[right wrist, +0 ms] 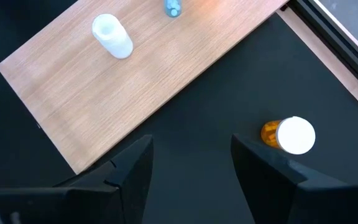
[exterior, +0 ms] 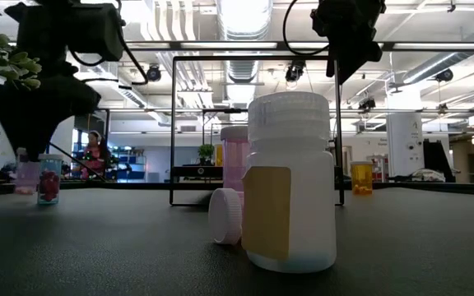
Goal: Pick and place medicine bottles onto shelf by color
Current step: Put the top pink pill bottle on the shelf
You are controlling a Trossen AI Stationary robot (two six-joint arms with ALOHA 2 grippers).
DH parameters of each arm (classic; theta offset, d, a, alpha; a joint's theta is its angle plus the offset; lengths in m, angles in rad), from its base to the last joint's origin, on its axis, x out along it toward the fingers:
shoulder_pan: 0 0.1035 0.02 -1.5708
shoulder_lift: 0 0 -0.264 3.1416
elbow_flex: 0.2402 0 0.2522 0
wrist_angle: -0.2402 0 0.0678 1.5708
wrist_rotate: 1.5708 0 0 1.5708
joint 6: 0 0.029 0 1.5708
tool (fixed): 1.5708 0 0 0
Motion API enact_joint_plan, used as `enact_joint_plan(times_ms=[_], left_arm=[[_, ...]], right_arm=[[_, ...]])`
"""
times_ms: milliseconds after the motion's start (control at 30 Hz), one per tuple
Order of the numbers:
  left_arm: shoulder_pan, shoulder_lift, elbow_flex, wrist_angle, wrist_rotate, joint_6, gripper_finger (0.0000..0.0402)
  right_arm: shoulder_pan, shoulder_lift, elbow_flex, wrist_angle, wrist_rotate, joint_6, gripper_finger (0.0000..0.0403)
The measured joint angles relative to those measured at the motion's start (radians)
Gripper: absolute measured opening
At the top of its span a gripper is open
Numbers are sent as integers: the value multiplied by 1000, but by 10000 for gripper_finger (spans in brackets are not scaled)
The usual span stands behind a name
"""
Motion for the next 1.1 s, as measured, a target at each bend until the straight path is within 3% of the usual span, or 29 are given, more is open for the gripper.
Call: enact_joint_plan(times_ms=[333,633,1100], left_arm=[[72,0,140,-38,-136,11,108],[83,32,350,-34,-164,13,108],[83,404,716,52,-79,250,109]], right_arm=[[0,0,0,-2,-1,-1,205],[0,0,0,-37,-2,-11,205],[79,0,0,-48,-1,-10,205]])
